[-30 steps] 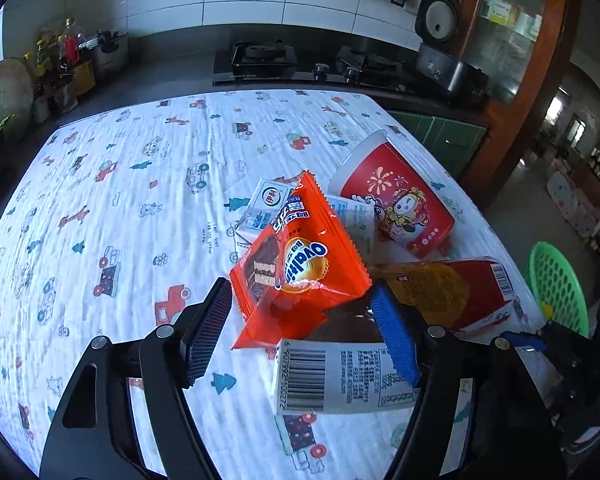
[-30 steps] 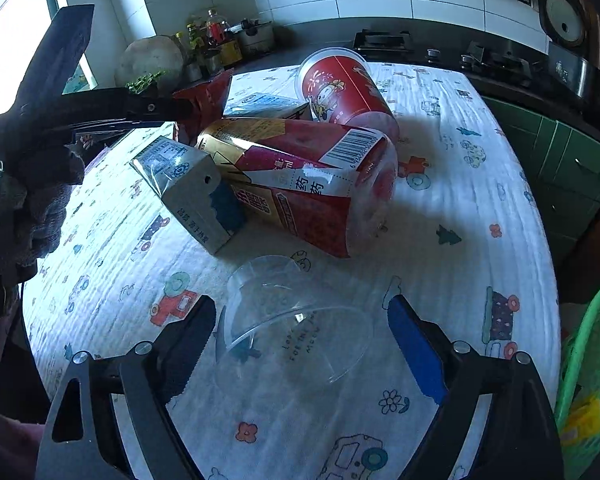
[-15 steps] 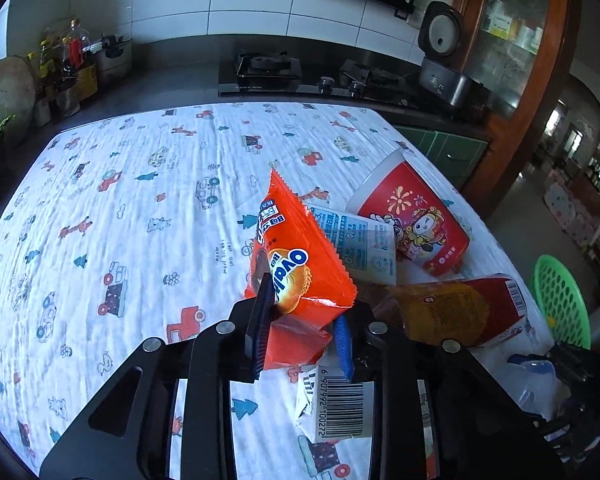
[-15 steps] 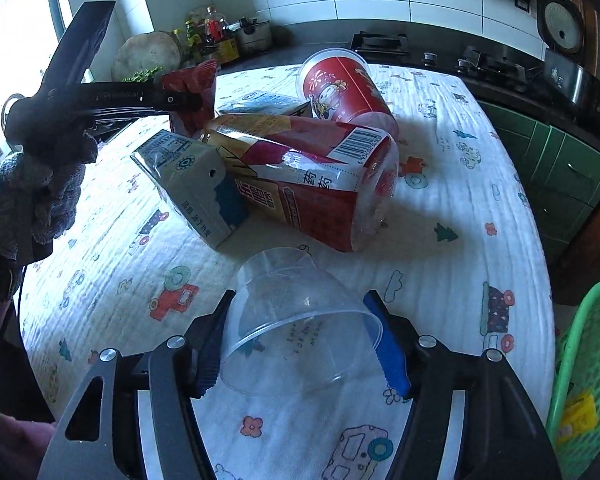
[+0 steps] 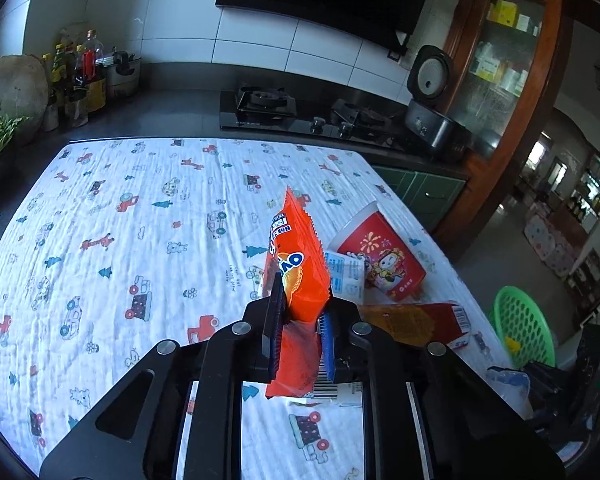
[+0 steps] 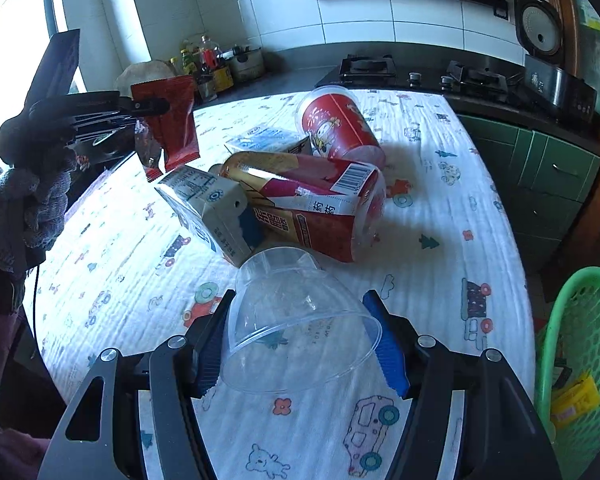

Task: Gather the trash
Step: 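Carry the snack pack and clear cup over the green basket and open both tools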

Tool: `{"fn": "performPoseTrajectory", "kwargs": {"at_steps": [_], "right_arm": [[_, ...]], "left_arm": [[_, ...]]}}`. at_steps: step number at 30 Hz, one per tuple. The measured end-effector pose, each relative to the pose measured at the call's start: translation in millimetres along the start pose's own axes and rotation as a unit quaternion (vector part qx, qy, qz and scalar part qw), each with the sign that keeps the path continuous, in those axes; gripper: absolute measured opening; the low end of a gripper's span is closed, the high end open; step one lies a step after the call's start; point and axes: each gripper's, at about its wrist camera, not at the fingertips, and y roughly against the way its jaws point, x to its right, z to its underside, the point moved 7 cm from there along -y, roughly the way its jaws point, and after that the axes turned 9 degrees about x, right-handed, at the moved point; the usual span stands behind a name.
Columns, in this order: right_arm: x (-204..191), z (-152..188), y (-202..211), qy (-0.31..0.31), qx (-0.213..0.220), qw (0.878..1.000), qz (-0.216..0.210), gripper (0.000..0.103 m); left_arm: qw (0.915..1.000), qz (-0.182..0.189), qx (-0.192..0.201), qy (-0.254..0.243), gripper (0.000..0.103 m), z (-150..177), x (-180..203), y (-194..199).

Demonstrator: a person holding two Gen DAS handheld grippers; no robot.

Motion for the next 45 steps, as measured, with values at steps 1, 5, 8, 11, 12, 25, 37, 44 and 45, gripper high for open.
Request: {"fn": "performPoseTrajectory", "kwargs": {"at_steps": [1,5,8,11,12,25,37,44,45], "right_arm": [[0,0,3,-0.001,0.003,1.000,0.002,0.061],[7,0,17,-0.012,0.016,1.000,0.014,0.061],[16,1,27,-0.023,0.025,0.999,0.025,0.061],[32,2,38,-0.040,0.034,0.998,0.040,0.061],[40,3,43,-0.046,0.037,0.997,0.049,0.061],[175,36,105,-0.129,0.043,0.970,0.200,0.062],[270,84,134,-0.195,0.026,0.943,0.268,0.067],[278,92,149,-0.197,0.038,0.940,0.276,0.069],[278,91,151,-0.197,0.040,0.939,0.277,0.070]], "left_arm": [[1.0000,0.004,0.002,0.001,0.015,-2,2,3],[0.9995,0.032,0.010,-0.001,0.014,-7,20,18],[0.9984,0.055,0.014,-0.005,0.014,-9,37,26],[0.9963,0.085,0.012,-0.006,0.014,-8,58,31],[0.9953,0.095,0.010,-0.009,0.014,-6,67,32],[0.9804,0.192,-0.027,-0.035,0.014,17,174,14],[0.9627,0.248,-0.070,-0.083,0.014,51,277,-19],[0.9517,0.275,-0.092,-0.102,0.014,68,331,-45],[0.9502,0.277,-0.096,-0.106,0.014,72,338,-49]]}}
